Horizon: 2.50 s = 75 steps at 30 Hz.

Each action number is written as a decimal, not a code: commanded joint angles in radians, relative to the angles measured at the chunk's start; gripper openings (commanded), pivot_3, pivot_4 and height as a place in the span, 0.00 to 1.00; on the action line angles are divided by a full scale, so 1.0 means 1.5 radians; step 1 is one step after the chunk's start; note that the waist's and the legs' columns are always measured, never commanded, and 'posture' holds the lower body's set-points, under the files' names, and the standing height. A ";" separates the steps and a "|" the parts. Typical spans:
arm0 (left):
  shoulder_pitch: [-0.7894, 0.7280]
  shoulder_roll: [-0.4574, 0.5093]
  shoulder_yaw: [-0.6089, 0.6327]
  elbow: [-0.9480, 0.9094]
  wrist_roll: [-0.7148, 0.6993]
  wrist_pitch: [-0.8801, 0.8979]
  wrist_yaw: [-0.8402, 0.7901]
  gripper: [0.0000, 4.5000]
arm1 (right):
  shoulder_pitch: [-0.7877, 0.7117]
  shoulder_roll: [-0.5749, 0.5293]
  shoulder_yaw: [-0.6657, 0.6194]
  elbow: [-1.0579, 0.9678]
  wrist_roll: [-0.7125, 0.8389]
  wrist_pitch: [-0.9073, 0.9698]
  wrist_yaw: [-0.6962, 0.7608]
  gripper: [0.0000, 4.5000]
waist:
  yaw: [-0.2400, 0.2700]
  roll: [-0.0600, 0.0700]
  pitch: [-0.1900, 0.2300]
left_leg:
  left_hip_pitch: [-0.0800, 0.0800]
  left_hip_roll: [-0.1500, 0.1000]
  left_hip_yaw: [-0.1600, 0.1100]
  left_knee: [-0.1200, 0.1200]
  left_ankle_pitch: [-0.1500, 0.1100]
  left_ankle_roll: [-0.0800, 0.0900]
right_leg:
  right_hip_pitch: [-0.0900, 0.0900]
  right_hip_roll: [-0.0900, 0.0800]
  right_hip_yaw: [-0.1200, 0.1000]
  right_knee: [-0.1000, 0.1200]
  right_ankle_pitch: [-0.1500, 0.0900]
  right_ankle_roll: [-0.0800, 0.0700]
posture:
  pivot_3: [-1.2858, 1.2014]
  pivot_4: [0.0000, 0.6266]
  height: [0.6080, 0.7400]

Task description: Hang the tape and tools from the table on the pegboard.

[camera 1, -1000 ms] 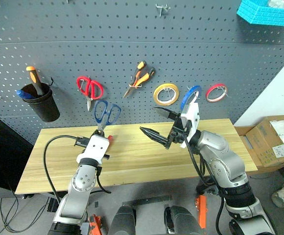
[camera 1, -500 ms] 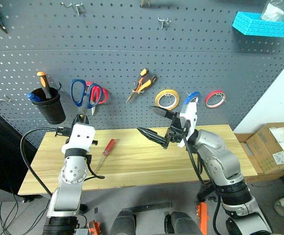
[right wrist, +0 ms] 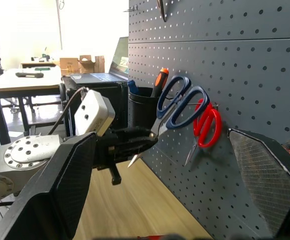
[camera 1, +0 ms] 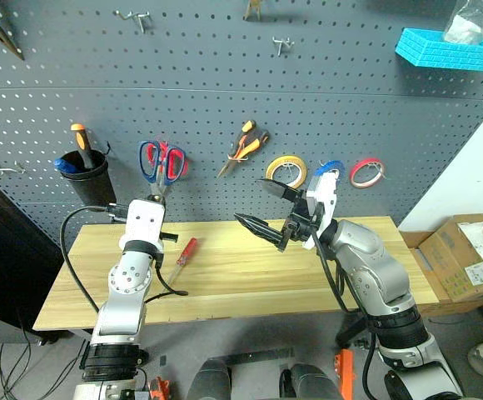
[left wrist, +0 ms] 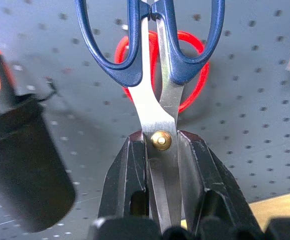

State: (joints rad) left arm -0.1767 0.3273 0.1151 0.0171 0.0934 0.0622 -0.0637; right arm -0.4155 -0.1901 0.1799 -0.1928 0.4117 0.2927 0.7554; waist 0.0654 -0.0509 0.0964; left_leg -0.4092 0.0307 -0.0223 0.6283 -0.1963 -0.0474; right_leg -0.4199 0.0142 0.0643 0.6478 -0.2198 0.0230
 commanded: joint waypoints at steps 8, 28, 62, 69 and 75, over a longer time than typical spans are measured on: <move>-0.081 0.006 0.004 0.072 -0.035 0.008 -0.048 0.11 | -0.006 -0.009 -0.011 -0.033 0.005 -0.001 -0.014 1.00 | 0.000 0.000 -0.003 | 0.000 0.000 0.000 0.000 0.000 0.000 | 0.000 0.000 0.000 0.000 0.000 0.000 | 0.58 0.04 1.00; -0.102 0.036 -0.005 0.137 -0.021 0.044 -0.069 1.00 | 0.017 -0.013 -0.001 -0.068 0.028 0.018 -0.017 1.00 | -0.011 0.001 -0.003 | 0.003 0.000 0.000 0.001 0.000 0.000 | 0.003 0.001 0.001 0.001 0.000 -0.001 | 0.57 0.09 1.00; -0.312 0.082 -0.066 0.635 -0.024 0.110 -0.306 0.92 | -0.018 0.046 0.110 -0.006 -0.077 0.095 -0.065 1.00 | -0.036 0.012 0.109 | -0.006 0.000 -0.003 0.000 -0.001 0.003 | -0.005 -0.001 -0.002 0.002 -0.004 0.002 | 0.54 0.52 1.00; -0.316 0.084 -0.064 0.638 -0.030 0.108 -0.310 0.39 | -0.012 0.029 0.115 -0.015 -0.085 0.094 -0.046 1.00 | -0.047 0.012 0.110 | -0.005 0.000 -0.003 0.001 -0.001 0.003 | -0.005 -0.001 -0.002 0.002 -0.004 0.003 | 0.54 0.50 1.00; -0.319 0.086 -0.061 0.641 -0.032 0.104 -0.306 0.19 | -0.018 0.016 0.123 -0.001 -0.101 0.082 -0.037 1.00 | -0.048 0.012 0.110 | -0.005 0.000 -0.003 0.000 -0.001 0.003 | -0.005 -0.001 -0.002 0.002 -0.004 0.003 | 0.54 0.47 1.00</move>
State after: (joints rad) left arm -0.6553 0.4486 0.0262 0.9576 0.0424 0.2134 -0.5310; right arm -0.4318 -0.1667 0.3600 -0.1717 0.2633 0.4390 0.6905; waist -0.0070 -0.0324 0.2620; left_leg -0.4176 0.0310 -0.0264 0.6283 -0.1982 -0.0434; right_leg -0.4268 0.0128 0.0609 0.6505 -0.2253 0.0269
